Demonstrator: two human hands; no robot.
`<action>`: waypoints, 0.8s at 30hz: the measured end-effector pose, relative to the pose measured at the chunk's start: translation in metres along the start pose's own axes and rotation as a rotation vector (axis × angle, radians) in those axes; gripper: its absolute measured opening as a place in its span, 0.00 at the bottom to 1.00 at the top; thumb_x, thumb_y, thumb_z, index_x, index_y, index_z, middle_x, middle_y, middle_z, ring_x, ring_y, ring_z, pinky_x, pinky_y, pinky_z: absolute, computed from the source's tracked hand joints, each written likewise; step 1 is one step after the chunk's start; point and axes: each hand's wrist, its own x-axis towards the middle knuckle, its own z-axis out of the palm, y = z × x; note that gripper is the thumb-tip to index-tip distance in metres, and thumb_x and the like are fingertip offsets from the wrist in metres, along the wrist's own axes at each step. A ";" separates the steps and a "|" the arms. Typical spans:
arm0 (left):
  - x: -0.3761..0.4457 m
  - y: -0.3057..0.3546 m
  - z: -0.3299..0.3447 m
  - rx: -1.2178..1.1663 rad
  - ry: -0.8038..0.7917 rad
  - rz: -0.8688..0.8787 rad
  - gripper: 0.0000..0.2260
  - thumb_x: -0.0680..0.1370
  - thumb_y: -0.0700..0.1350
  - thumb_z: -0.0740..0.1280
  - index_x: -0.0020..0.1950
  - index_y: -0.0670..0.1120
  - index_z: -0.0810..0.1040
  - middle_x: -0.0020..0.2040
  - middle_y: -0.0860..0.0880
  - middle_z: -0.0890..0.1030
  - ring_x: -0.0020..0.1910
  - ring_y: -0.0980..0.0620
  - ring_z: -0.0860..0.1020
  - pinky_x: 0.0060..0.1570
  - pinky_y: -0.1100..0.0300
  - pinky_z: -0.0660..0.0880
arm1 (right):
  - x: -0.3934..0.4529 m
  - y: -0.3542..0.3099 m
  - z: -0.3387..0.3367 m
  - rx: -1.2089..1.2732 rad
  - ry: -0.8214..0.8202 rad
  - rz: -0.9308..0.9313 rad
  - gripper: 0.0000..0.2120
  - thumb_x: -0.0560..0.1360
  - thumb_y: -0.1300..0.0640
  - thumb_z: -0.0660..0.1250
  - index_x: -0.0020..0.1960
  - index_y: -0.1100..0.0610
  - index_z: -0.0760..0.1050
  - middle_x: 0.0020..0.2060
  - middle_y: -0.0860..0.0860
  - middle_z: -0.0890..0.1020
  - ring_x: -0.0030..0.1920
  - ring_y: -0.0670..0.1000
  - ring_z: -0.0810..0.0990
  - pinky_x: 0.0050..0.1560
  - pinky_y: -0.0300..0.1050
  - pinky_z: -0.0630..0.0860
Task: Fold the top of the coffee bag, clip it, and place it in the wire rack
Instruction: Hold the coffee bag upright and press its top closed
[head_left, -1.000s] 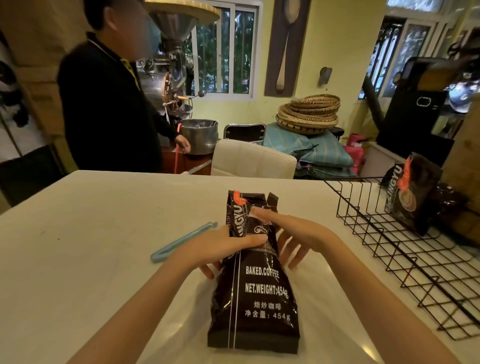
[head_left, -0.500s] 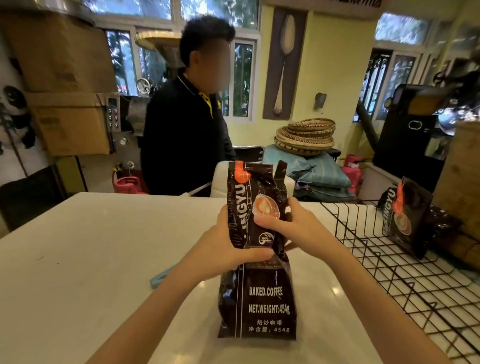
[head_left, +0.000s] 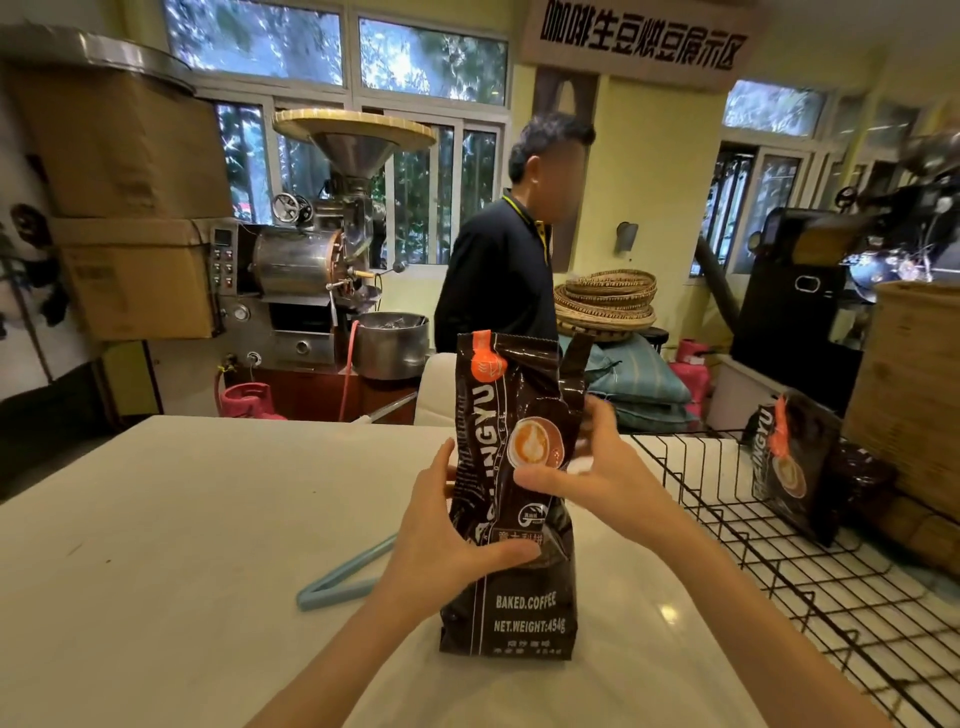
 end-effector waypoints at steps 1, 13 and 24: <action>0.000 0.000 0.001 0.000 -0.002 0.001 0.55 0.51 0.63 0.75 0.72 0.58 0.50 0.62 0.58 0.66 0.60 0.59 0.69 0.60 0.56 0.71 | 0.001 -0.004 -0.002 0.012 0.068 -0.015 0.53 0.51 0.33 0.72 0.68 0.43 0.50 0.65 0.50 0.71 0.61 0.48 0.72 0.61 0.47 0.71; 0.012 0.024 0.006 0.102 -0.099 0.065 0.46 0.57 0.56 0.78 0.68 0.56 0.57 0.57 0.57 0.65 0.56 0.59 0.67 0.57 0.60 0.67 | 0.058 -0.108 0.004 -1.225 -0.290 -0.614 0.13 0.76 0.55 0.61 0.59 0.52 0.75 0.56 0.50 0.79 0.58 0.52 0.74 0.61 0.49 0.67; 0.012 -0.017 0.016 -0.441 0.008 -0.128 0.10 0.78 0.45 0.59 0.51 0.51 0.80 0.45 0.54 0.84 0.44 0.60 0.81 0.39 0.72 0.74 | 0.075 -0.122 0.010 -1.390 -0.395 -0.377 0.07 0.68 0.61 0.71 0.45 0.60 0.79 0.35 0.51 0.77 0.35 0.51 0.74 0.33 0.43 0.71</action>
